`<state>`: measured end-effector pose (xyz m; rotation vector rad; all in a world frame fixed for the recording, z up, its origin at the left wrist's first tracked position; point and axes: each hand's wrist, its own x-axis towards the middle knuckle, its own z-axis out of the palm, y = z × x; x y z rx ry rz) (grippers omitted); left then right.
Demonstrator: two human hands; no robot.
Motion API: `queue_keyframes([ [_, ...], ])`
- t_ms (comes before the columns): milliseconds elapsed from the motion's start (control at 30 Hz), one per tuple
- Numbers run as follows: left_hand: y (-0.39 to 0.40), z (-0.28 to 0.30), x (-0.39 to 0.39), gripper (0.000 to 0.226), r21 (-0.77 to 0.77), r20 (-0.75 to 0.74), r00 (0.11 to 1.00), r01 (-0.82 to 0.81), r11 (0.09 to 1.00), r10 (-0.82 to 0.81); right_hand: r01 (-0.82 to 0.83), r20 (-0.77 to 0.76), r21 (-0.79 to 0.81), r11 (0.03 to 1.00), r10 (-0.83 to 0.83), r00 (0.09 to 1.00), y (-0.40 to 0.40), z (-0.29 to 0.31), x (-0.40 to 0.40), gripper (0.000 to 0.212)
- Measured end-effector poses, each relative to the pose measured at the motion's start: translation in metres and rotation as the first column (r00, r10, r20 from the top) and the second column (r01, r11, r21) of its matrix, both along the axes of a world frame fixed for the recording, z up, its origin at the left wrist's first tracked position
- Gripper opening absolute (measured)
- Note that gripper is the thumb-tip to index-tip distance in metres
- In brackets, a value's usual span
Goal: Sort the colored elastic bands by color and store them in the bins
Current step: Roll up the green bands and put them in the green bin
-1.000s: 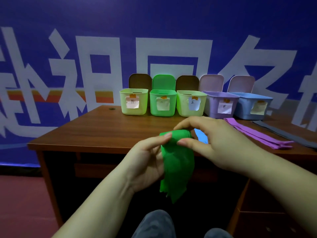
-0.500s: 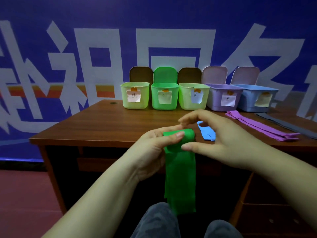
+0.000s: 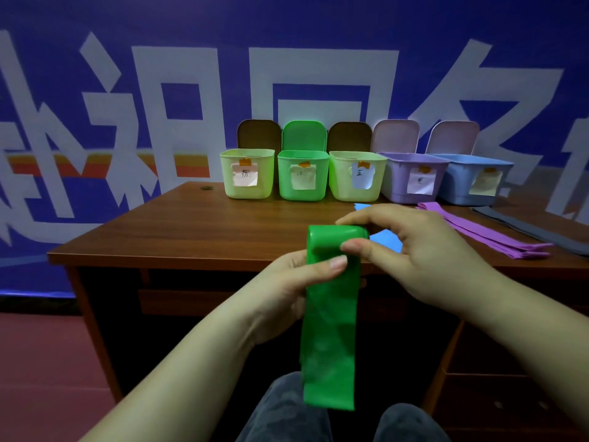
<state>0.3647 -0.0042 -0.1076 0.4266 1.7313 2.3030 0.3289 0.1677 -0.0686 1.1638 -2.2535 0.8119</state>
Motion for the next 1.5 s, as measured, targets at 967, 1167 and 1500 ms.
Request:
queue_keyframes([
  [967,-0.006,-0.002,-0.003,0.015,0.096,-0.002,0.998,0.059,0.994,-0.059,-0.022,0.165,0.007,1.0,0.021,0.986,-0.003,-0.011,0.003,0.033],
  [1167,-0.004,-0.019,-0.008,0.031,0.079,-0.009,0.999,0.046,0.996,-0.045,-0.078,0.33,-0.232,0.97,0.154,0.931,-0.005,-0.003,0.009,0.021],
  [1500,0.002,-0.015,-0.007,0.016,0.056,-0.064,0.996,-0.052,0.997,0.056,-0.015,0.123,-0.222,0.975,0.043,0.992,-0.01,-0.021,-0.001,0.035],
])
